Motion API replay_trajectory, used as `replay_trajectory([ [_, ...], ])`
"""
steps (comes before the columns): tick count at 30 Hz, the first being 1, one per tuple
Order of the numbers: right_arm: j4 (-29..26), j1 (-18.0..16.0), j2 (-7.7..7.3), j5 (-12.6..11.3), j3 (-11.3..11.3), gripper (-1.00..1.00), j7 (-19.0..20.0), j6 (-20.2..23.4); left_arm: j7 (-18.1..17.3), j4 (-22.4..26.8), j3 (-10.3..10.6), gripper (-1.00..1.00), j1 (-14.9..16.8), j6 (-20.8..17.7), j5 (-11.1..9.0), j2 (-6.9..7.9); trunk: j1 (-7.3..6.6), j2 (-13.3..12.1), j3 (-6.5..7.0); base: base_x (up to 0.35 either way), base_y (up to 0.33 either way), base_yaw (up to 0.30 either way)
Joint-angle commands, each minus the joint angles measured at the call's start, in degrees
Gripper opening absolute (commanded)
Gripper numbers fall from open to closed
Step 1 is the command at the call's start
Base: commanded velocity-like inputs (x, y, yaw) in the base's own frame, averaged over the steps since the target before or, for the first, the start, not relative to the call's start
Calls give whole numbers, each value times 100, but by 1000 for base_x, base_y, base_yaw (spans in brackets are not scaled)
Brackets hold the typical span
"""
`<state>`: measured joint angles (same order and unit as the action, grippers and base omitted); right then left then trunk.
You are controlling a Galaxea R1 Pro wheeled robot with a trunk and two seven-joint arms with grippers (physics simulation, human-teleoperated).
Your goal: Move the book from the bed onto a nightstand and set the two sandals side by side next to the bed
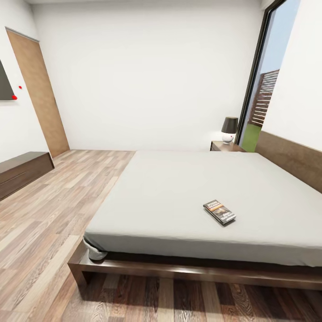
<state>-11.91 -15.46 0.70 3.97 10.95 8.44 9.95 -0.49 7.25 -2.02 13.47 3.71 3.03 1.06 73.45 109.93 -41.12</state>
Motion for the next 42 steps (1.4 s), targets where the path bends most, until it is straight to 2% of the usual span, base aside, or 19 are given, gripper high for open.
replay_trajectory([
  [1, -13, -2, 0, 43, -4, -100, 17, 31, -5, -3, -21, -100, 4, 21, 32, 0, -1, 2, -5, 0, 0, 0],
  [6, -15, -14, 0, 38, -5, -100, 17, 33, -15, -3, -22, -100, 78, 5, 40, 0, -1, 2, -5, 0, 0, 0],
  [17, -17, -35, -12, 34, -13, -100, 22, 23, -25, -5, -24, -100, 358, -372, 45, -13, -1, 2, -5, 0, 0, 0],
  [21, -48, -69, 18, 43, -115, -100, 44, 4, 13, -4, -18, -100, 407, -425, 43, -35, -1, 2, -5, 0, 0, 0],
  [42, -100, -106, 18, 43, -119, -100, 41, 5, 19, -4, -18, -100, 418, -482, 44, -35, -1, 2, -5, 0, 0, 0],
])
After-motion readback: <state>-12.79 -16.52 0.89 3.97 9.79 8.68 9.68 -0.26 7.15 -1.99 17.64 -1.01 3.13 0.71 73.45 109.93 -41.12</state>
